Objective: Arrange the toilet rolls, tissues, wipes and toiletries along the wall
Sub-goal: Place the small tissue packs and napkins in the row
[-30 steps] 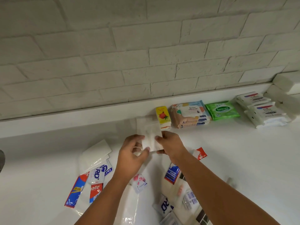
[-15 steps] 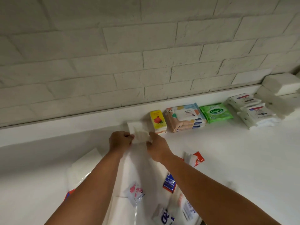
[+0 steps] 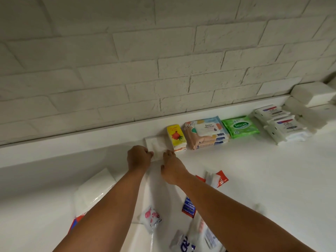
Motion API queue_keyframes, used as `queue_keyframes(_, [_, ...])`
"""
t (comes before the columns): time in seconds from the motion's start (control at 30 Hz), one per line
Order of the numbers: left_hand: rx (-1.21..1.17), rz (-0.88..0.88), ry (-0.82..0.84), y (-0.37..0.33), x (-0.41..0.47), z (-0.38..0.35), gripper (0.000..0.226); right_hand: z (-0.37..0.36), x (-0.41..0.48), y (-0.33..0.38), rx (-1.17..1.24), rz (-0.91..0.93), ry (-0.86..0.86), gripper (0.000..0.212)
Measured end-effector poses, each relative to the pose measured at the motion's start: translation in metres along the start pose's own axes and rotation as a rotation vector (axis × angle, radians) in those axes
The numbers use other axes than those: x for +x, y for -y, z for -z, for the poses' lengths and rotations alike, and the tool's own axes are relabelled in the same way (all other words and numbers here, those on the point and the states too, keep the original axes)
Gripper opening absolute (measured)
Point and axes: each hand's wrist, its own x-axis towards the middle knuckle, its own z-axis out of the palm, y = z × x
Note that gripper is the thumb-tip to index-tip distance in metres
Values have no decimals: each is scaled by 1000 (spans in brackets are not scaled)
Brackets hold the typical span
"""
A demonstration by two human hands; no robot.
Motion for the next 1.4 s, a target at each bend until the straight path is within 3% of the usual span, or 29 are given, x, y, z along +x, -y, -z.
queue_keyframes(0.4, [9,-2,8,7,-17,24,39,9,-12,5,6,25,-25,59])
queue_keyframes(0.67, [-155,-214,87,37,-107,69,15,-8,-84,27,107,126,-87,48])
queue_keyframes(0.8, [-69,-221,112,67,-146,77,17,-20,-122,37,104,154,-69,40])
queue_keyframes(0.97, [171,-245,377,102,-175,75,52,-58,-157,39,-8,210,-57,39])
queue_keyframes(1.13, [366,-407,446,113,-188,70,77,-97,-181,34,-83,190,-64,67])
queue_keyframes(1.27, [385,-406,449,111,-195,71,64,-109,-188,33,-52,159,-98,82])
queue_keyframes(1.4, [186,-346,362,110,-199,74,27,-105,-191,31,-1,131,-96,82])
